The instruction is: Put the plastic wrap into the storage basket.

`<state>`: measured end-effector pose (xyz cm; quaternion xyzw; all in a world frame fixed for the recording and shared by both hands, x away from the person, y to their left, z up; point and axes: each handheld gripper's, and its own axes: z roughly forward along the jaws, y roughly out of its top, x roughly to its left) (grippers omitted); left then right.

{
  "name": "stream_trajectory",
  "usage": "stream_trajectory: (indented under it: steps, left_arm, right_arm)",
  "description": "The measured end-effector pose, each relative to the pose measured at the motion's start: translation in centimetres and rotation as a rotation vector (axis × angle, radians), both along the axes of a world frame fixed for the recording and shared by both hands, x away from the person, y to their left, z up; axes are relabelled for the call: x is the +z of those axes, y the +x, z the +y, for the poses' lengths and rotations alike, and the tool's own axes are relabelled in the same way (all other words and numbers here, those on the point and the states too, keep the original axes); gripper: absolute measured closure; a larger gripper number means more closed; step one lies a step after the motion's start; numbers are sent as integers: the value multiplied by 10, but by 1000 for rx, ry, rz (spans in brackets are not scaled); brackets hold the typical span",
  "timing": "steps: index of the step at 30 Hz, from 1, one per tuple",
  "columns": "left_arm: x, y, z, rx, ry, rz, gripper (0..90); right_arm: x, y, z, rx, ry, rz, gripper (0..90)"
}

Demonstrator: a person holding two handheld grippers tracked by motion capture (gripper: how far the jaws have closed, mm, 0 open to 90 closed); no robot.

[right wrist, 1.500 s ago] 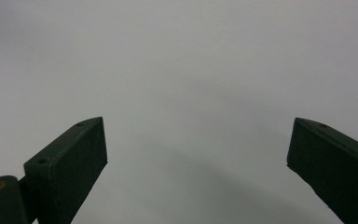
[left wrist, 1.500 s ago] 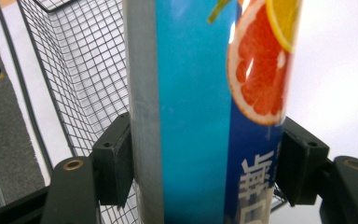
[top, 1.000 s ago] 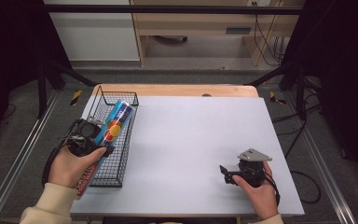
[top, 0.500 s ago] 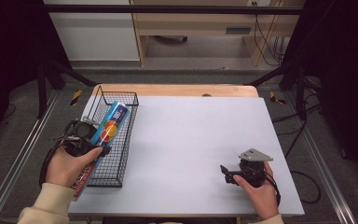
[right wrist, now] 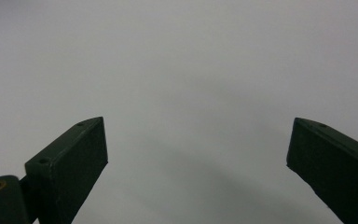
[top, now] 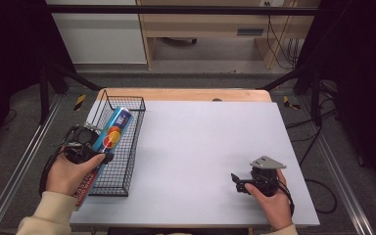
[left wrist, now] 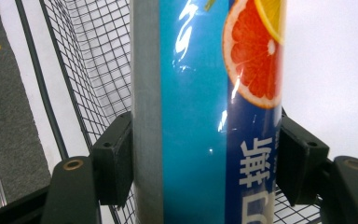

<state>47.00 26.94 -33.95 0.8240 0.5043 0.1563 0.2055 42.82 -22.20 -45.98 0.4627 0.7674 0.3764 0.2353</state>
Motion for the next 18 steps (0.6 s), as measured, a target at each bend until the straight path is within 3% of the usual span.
stream_trajectory:
  steps: [18]
  left_arm:
    - [-5,4,4,5,10,22,320]
  right_arm:
    - [-1,0,1,2,0,9,55]
